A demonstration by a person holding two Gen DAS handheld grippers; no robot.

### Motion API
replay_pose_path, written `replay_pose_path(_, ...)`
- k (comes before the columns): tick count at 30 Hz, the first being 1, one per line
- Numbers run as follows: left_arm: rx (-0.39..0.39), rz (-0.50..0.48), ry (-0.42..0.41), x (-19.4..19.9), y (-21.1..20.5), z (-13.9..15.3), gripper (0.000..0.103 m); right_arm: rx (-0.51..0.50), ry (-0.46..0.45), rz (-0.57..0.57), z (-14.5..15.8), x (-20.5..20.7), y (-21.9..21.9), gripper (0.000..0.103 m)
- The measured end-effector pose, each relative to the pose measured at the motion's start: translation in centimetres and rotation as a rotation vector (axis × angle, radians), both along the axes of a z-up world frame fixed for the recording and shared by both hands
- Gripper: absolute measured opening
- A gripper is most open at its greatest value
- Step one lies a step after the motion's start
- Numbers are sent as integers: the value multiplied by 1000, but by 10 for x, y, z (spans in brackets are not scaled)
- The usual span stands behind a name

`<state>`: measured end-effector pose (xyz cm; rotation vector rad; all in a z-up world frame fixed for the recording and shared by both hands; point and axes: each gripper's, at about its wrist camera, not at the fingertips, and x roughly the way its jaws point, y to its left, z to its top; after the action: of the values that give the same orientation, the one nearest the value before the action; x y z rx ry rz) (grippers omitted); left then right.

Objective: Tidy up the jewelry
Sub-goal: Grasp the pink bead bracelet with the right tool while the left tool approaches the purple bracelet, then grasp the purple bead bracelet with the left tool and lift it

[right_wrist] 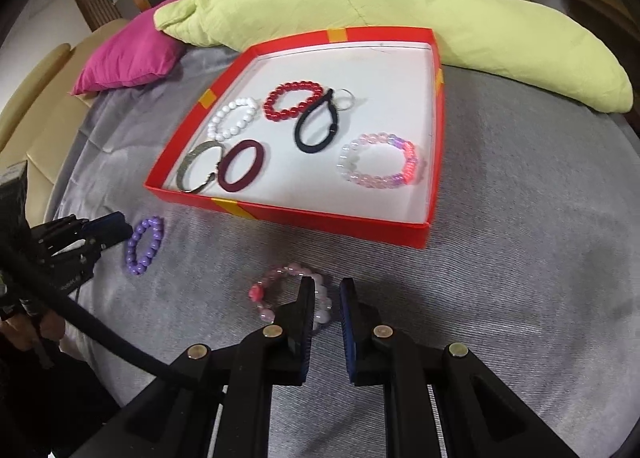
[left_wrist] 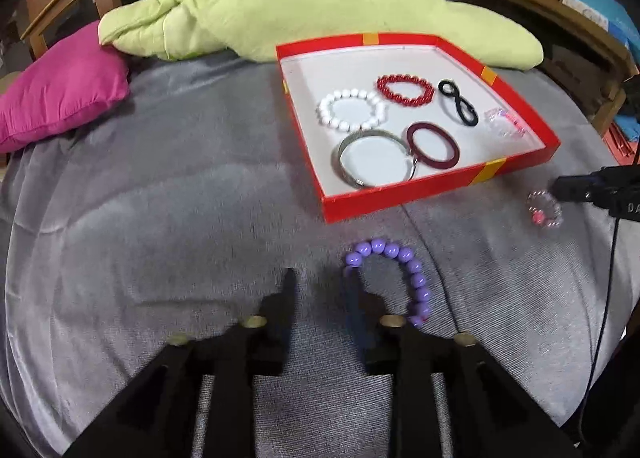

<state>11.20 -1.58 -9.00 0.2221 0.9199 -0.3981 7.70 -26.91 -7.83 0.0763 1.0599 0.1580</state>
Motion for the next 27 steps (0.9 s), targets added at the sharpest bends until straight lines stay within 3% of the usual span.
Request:
replay_pose_path(1,1,0,-3,-1,0,0,48,-3,6,-2,-1,0,-1,14)
replay_pose_path(3,-3,-10,1,-2,-2,0,52,-10,22,-5,-3,1,-3,14)
replay_pose_path(11,-6,-49,32,-3,-10,-6,53,-44,13,-14,-2,0,-2,35)
replay_pose_path(14,-5,-57,32,-2,-12,-9,44,-62,3,10,-4,0,6,35)
replay_pose_path(16,-9,-75,22,-3,-14,-8,24,-74,-4,29,-6,-1,11,35)
replay_pose_path(19,-18,-79,22,-4,-14,-6,14,-127,-1,58,-14,-3,22,34)
replay_pose_path(20,-21,-78,22,-4,-13,-6,11,-153,-16,72,-14,-5,25,32)
replay_pose_path(22,-34,-82,24,-4,-12,-4,10,-166,-25,94,-14,-6,29,13)
replay_pose_path(27,-47,-93,0,-7,-13,2,10,-143,-36,77,-10,-5,27,11)
